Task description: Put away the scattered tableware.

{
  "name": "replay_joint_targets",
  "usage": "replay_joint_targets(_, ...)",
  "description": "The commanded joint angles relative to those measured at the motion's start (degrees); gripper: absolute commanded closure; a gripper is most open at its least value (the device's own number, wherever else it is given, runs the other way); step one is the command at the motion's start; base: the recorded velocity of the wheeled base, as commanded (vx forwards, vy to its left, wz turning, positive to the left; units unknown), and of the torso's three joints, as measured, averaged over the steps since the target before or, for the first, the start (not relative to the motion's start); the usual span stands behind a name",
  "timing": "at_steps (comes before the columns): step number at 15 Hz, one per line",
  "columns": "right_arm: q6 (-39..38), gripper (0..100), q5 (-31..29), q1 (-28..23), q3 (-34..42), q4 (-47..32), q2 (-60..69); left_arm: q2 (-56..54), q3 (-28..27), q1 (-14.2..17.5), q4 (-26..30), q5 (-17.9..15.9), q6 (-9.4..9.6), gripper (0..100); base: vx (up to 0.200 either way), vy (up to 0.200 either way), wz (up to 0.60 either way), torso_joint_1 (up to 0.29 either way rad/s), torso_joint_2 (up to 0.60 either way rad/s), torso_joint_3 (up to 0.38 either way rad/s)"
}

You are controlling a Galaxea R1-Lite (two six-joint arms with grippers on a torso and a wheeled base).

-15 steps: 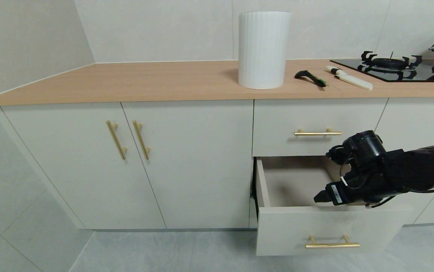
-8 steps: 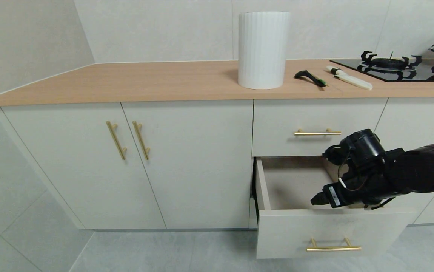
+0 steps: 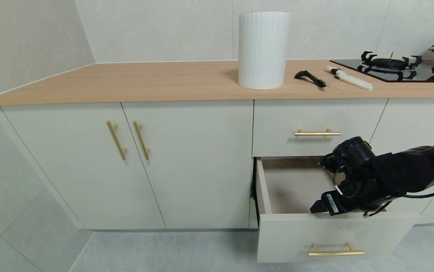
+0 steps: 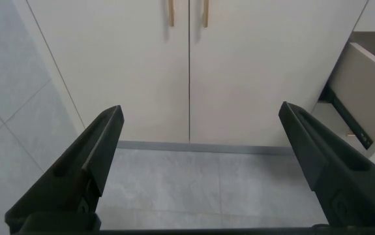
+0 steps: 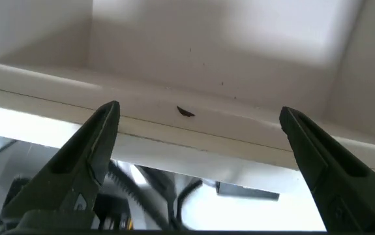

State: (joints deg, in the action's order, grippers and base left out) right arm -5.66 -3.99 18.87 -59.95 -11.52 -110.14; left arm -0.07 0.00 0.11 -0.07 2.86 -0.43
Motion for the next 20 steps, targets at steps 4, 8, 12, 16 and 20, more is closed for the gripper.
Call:
replay_joint_targets(4,0.0,0,0.1,0.1,0.1,-7.9,3.2,0.1,0.0,0.0,0.0,0.0,-0.01,0,0.0,0.0,0.0,0.0,0.0,0.0)
replay_joint_targets(8,0.2,0,0.3,0.7,-0.1,-18.8,5.6,0.1,0.0,0.1,0.0,0.0,-0.01,0,0.0,0.0,0.0,0.0,0.0,0.0)
replay_joint_targets(12,0.6,0,0.2,3.2,0.0,-27.8,5.2,0.1,0.0,0.1,0.0,0.0,-0.01,0,0.0,0.0,0.0,0.0,0.0,0.0)
replay_joint_targets(16,2.1,0,0.2,4.1,0.0,-32.2,5.0,0.1,-0.1,0.1,0.0,0.0,-0.01,0,0.0,0.0,0.0,0.0,0.0,0.0)
replay_joint_targets(20,7.5,0,0.1,4.7,0.1,-40.7,4.7,0.1,-0.1,0.0,0.0,0.0,-0.01,0,0.0,0.0,0.0,0.0,0.0,0.0)
